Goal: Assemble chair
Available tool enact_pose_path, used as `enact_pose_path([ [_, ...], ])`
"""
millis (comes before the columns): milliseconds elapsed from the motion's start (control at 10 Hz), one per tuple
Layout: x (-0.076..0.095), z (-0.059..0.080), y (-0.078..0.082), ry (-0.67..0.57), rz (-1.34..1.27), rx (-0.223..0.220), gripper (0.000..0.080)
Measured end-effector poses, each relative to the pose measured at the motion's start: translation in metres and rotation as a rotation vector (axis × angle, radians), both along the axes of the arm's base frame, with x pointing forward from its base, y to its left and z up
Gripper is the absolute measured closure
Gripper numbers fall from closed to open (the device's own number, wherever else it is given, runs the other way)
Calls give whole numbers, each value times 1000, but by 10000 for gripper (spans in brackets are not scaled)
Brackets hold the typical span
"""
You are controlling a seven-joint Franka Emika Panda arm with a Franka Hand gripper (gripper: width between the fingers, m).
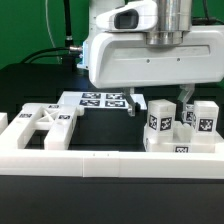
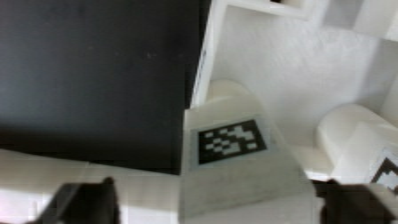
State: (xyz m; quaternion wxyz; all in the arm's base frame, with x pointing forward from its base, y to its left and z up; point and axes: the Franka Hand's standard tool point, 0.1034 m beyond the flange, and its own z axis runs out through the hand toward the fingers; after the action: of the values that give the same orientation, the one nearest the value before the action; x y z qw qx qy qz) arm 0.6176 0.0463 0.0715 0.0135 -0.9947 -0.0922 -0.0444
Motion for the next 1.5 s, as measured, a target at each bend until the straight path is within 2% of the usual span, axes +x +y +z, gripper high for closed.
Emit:
enact_pose_path([
  [100,0,0,0,1,-20,2,372],
  [200,0,0,0,1,-29,3,514],
  [700,1,0,-3,11,-475,40,514],
  [1000,0,0,-14,18,-684,41,514],
  [1200,-1,0,-16,21,-732,40,512],
  [1300,-1,-1,-16,20,-736,41,439],
  [1400,-1,-1,-16,20,-735,41,296],
  [1500,-1,0,-16,19,-734,42,296],
])
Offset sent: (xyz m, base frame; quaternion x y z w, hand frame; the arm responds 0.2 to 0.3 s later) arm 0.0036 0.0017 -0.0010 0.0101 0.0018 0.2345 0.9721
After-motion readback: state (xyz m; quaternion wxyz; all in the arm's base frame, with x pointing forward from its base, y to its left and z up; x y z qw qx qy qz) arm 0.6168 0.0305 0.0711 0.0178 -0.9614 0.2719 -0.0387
